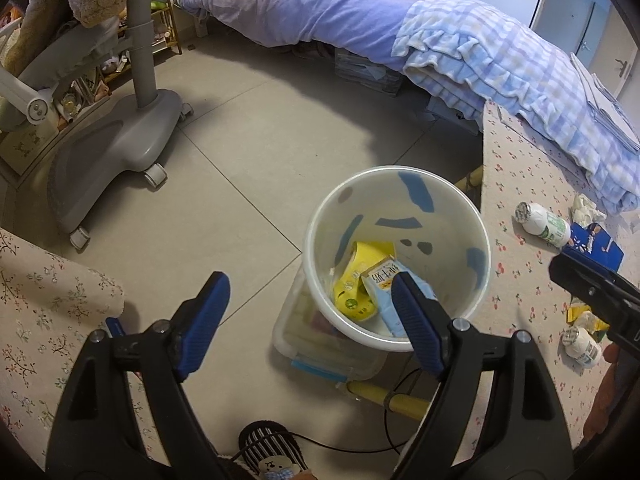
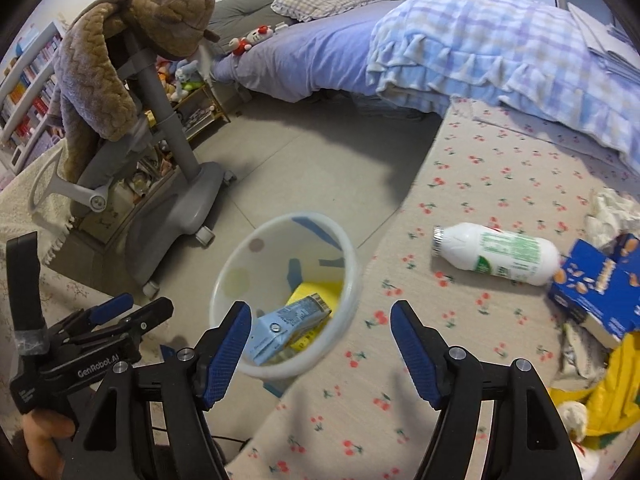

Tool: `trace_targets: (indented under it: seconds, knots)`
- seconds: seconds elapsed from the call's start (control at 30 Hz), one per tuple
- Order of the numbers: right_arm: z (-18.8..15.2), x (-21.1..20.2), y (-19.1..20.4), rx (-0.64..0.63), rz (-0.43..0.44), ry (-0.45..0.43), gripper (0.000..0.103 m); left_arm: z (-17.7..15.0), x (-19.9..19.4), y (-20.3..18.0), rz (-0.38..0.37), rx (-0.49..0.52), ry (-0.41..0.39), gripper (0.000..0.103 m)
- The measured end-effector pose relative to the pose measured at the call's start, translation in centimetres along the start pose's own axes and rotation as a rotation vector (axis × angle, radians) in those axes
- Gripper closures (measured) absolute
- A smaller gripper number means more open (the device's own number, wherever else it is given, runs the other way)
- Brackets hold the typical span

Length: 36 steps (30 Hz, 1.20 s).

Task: Collect trash
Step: 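Drop the yellow bag into the white bucket with the left tool while the right drops the carton in, then grasp the white barcode bottle on the table with the right tool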

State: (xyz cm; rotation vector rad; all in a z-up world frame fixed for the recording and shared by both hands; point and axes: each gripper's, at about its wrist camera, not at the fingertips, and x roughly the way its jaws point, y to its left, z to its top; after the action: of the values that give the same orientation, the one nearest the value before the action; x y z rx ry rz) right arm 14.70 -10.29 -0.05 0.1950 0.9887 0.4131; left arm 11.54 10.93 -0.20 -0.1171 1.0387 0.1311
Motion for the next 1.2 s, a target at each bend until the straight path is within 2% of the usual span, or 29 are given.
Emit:
trace_targets:
  seconds: [0.33,0.67,0.9,1.07,1.2]
  knots:
    - [-2.2,-5.2,-4.8,0.041,-0.084,-0.033,0.025,-1.4,-0.3,-2.2,0.001,0.06,0.005,0.013]
    - [-5.5,-9.7,-11.1,0.114,-0.177,-0.036,0.023,-2.9,-0.4,-4.5,-0.016,0.111,0.029,0.011]
    - [-8.1,-9.4,-13.3,0.118,-0.201,0.024,0.023,-3.9,-0.7,-5.8,-0.035,0.147,0.038,0.011]
    - [-9.0,-7.5,-13.4,0.067,-0.154,0.097,0.023,-4.1,-0.9,-6.4,-0.043,0.152,0.038,0.011]
    - [-9.6,-6.0,-13.0,0.007,-0.183,0.147,0.023,-4.2,-1.0,-6.8,-0.047,0.152,0.033,0.011]
